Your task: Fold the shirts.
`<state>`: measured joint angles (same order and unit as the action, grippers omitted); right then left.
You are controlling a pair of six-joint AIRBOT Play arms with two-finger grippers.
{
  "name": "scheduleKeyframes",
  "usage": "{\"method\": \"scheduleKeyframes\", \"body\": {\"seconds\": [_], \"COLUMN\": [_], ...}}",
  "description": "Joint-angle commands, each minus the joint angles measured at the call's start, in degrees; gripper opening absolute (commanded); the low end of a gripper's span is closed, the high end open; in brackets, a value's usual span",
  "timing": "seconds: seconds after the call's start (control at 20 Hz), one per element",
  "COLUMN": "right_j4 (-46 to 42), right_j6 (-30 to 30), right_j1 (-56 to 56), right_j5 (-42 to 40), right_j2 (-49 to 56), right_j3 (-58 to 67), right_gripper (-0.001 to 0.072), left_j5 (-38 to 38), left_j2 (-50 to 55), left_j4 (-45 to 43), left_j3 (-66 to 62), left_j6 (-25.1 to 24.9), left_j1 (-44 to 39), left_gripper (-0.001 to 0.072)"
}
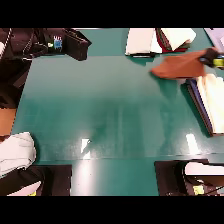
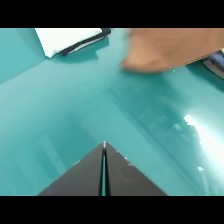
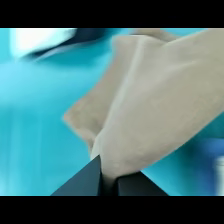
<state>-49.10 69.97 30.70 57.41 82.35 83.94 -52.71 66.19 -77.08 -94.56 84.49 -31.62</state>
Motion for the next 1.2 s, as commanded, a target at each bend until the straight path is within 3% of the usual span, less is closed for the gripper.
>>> {"method": "scheduleKeyframes", "body": {"seconds": [0.0,0.2,0.35,0.6,0.85,1.15], "right_j4": [0.07,0.20,4.92,4.87,-4.22,-17.64], "right_j6": [0.07,0.09,0.11,2.25,2.43,2.32], "right_j1": [10.23,11.93,11.76,11.78,12.72,18.38], "right_j5": [-0.76,-2.34,-2.27,0.07,11.63,14.38], "right_j2": [-1.03,-0.68,0.94,1.84,1.03,-8.52], "right_j3": [0.07,2.25,10.14,21.84,27.47,11.28], "right_gripper": [0.0018,0.0018,0.0018,0.0017,0.0018,0.0018], "left_j5": [0.81,0.83,0.81,0.74,0.61,0.09], "left_j2": [0.00,0.00,0.00,0.00,0.00,-0.02], "left_j4": [0.15,0.17,0.17,0.15,0.15,0.15], "left_j3": [0.00,0.00,0.00,0.00,0.00,0.00], "left_j6": [0.13,0.15,0.15,0.11,0.00,-0.61], "left_j1": [-0.55,-0.55,-0.55,-0.55,-0.55,-0.55], "left_gripper": [0.0024,0.0024,0.0024,0.0024,0.0025,0.0025]}}
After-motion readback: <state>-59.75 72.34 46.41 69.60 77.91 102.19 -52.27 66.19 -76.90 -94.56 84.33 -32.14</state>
